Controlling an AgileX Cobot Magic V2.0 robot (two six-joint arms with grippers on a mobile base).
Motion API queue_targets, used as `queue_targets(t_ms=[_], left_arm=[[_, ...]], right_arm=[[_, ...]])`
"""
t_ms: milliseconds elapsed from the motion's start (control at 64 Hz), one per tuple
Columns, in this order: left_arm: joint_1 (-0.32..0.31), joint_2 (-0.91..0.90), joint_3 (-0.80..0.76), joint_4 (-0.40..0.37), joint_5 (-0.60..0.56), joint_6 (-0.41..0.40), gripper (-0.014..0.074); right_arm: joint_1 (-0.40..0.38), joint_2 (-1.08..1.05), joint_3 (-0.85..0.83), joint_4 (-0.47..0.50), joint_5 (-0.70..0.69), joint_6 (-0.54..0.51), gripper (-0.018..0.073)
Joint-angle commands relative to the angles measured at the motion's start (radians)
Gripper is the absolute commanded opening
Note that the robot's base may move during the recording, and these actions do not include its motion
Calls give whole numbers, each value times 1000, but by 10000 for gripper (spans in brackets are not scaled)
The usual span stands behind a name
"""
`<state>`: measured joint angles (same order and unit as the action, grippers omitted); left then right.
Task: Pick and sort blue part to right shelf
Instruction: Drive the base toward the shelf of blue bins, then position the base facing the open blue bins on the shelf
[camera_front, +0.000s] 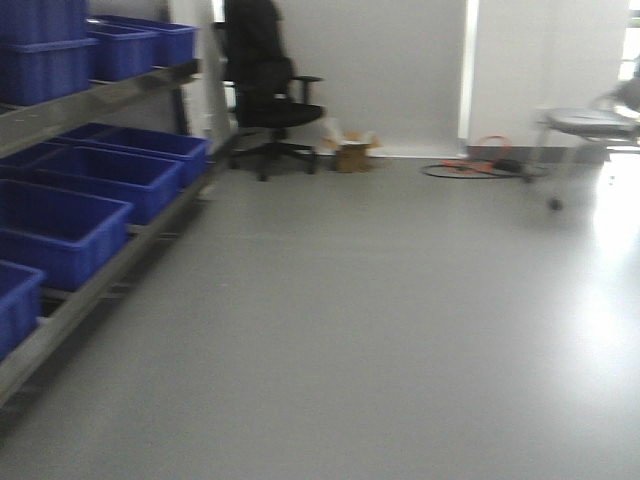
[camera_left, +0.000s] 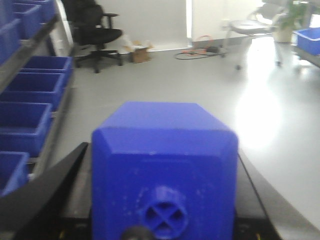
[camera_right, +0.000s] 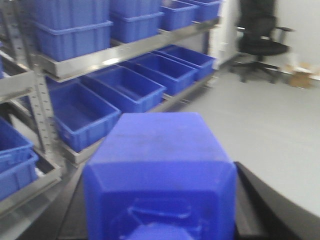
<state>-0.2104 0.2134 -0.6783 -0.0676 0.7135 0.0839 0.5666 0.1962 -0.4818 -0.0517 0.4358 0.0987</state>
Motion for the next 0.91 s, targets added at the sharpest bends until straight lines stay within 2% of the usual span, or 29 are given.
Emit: queue_targets(t_ms=[0, 891], left_arm=[[-7, 20, -26, -5, -98, -1, 303], [-7, 20, -26, -5, -98, -1, 303]], right_arm=[[-2, 12, -28, -7, -96, -8, 302], [-2, 12, -28, -7, -96, -8, 302]])
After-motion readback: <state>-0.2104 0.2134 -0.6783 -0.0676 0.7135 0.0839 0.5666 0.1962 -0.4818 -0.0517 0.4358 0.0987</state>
